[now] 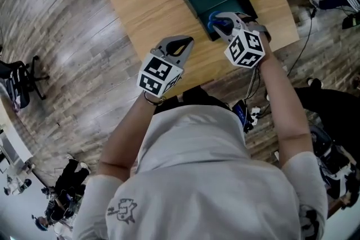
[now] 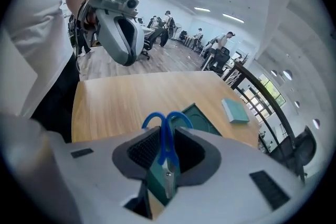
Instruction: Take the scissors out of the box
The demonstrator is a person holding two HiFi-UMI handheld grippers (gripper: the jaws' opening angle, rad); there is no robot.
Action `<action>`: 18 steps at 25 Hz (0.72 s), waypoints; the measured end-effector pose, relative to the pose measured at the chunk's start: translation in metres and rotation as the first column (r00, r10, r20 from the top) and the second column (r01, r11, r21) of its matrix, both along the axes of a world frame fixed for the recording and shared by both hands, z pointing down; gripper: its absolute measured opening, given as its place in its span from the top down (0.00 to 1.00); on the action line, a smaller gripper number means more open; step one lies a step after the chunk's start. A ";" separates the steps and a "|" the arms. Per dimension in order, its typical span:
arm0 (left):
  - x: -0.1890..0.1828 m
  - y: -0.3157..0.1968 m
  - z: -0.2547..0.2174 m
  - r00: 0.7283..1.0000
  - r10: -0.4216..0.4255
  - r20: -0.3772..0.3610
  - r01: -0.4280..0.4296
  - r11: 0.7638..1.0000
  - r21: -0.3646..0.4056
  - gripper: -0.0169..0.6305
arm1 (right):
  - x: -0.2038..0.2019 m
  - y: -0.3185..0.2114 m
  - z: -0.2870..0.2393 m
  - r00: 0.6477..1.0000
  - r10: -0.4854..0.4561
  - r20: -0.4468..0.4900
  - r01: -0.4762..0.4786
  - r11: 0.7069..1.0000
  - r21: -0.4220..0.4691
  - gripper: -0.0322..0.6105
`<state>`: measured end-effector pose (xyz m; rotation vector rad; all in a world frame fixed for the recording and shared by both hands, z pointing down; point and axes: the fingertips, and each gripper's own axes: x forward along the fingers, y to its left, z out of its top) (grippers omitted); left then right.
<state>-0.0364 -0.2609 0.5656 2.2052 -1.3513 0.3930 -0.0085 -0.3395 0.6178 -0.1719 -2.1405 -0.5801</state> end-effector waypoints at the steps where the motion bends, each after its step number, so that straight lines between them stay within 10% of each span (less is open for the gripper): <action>1: -0.002 0.003 -0.004 1.000 0.001 0.002 -0.001 1.000 0.005 0.97 | -0.001 0.003 -0.008 1.000 0.018 0.015 -0.018 1.000 -0.002 0.81; 18: -0.012 0.066 -0.070 0.994 0.110 0.020 -0.111 0.989 0.101 0.97 | 0.000 0.080 -0.117 0.859 0.401 0.318 -0.350 0.913 -0.208 0.81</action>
